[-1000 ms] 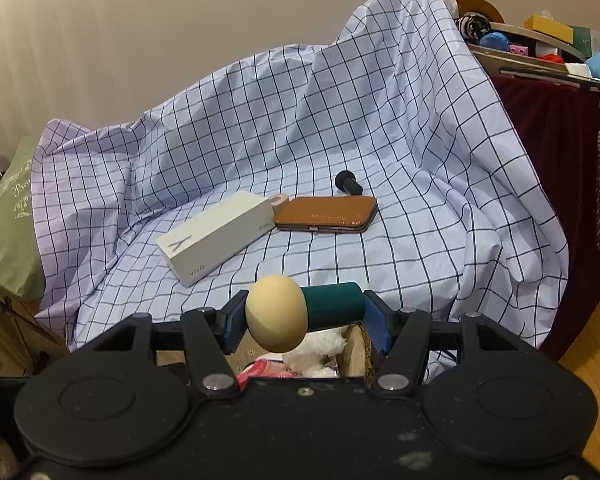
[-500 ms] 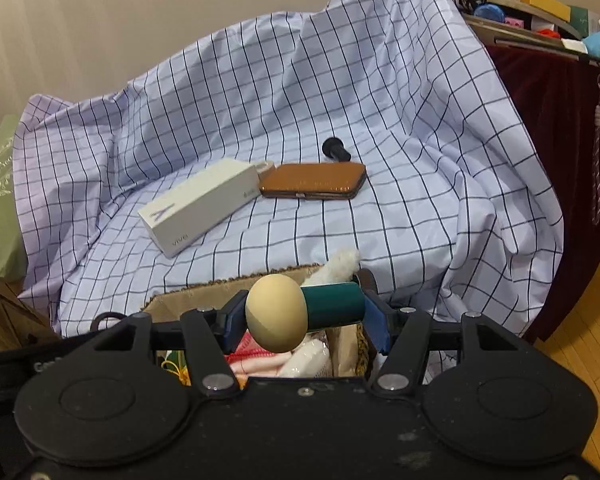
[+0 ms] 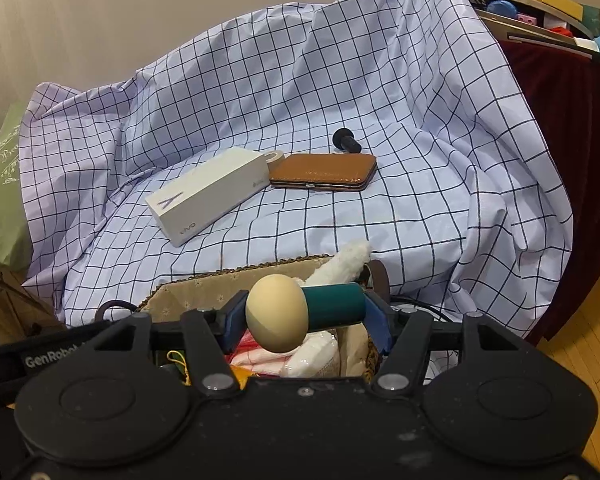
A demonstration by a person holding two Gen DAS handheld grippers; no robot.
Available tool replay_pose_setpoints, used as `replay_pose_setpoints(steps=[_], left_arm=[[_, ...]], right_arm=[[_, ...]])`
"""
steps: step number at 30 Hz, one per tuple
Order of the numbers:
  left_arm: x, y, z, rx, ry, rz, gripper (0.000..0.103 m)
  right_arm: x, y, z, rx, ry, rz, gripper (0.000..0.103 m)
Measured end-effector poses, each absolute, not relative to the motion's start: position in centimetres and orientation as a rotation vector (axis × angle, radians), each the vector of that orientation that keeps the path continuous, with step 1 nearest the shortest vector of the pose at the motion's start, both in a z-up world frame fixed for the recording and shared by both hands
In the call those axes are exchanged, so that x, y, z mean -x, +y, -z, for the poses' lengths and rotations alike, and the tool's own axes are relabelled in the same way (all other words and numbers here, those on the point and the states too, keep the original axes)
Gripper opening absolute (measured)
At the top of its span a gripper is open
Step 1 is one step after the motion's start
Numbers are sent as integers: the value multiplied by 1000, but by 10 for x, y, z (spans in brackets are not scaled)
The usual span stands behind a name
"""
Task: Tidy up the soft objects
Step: 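Carry the green tape and wooden ball into the basket and open both tools, then lift both tools from the basket toward the beige tape and black knob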
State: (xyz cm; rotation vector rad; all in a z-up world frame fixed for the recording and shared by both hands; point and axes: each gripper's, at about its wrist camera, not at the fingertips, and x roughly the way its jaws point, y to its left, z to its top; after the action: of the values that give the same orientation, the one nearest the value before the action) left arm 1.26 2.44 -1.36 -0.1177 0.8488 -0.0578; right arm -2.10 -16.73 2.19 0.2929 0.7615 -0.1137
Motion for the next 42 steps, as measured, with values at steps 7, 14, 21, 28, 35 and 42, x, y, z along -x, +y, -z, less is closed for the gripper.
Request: replay_pose_setpoints(steps=[7,14,21,28,35,42], left_arm=[[-12,23,14,112,857,61,80],[-11,23,15,105,865,64,80],[-11,22,16,100,869,68,80],[-12,20,17,90,878,73,81],[-13,17,19,70,894,75,82],[-13,15,20,47,904,79,86]], right_arm=[[23,-167,-24,-295,749,105,64],[23,-168,-23,-300,755,117,65],[22,-168,-23,-300,757,120,66],[22,-169,-22,-300,760,124,66],[22,-171,-22,-301,764,133,68],[20,-171,-20,-297,784,149,69]])
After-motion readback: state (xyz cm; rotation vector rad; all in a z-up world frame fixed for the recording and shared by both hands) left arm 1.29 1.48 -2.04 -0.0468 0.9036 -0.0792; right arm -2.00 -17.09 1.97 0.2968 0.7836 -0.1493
